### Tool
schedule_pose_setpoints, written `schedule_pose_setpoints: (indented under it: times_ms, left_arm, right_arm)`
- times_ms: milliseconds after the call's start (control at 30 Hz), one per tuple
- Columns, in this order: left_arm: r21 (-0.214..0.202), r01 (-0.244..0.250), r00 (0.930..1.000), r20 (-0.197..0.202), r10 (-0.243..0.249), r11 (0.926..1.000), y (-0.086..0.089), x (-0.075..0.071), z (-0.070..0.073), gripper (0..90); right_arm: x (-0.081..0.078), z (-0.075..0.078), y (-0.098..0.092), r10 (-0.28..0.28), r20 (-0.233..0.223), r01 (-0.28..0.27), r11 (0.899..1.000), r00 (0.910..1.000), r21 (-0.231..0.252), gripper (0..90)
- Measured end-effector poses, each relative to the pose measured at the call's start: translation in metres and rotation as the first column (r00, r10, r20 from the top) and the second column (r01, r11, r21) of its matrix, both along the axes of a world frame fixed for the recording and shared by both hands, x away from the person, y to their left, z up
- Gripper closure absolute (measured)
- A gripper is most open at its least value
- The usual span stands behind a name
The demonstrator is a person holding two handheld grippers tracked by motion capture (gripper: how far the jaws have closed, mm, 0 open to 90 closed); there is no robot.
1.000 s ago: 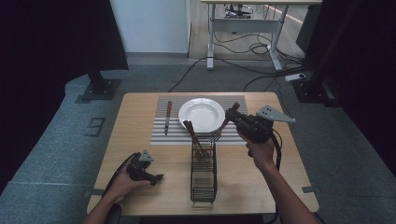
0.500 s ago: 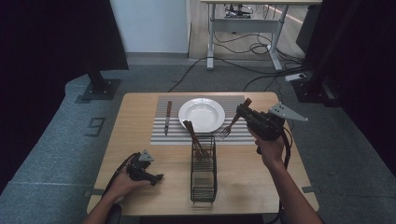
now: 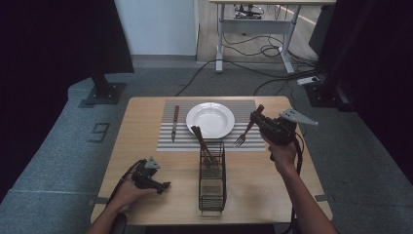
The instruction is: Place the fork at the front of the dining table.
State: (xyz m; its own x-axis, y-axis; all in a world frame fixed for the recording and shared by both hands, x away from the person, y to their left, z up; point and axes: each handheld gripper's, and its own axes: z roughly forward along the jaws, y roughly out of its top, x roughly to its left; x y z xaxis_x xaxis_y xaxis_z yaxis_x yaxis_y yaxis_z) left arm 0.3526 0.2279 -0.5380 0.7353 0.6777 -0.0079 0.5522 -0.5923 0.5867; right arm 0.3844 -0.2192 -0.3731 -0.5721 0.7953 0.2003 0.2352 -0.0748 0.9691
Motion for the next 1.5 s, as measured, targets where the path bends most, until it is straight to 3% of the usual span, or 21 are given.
schedule_pose_setpoints:
  times_ms: [733, 1500]
  left_arm:
    - [0.0, 0.002, 1.0, 0.0, -0.002, 1.0, 0.0, 0.0, 0.0, 8.6]
    - [0.0, 0.002, 1.0, 0.0, -0.002, 1.0, 0.0, 0.0, 0.0, 8.6]
  right_arm:
    - [0.021, -0.027, -0.012, -0.092, -0.071, 0.087, 0.994, 0.9933, -0.074, 80.1]
    - [0.036, -0.041, -0.018, -0.154, -0.098, 0.141, 0.981, 0.9832, -0.131, 80.1]
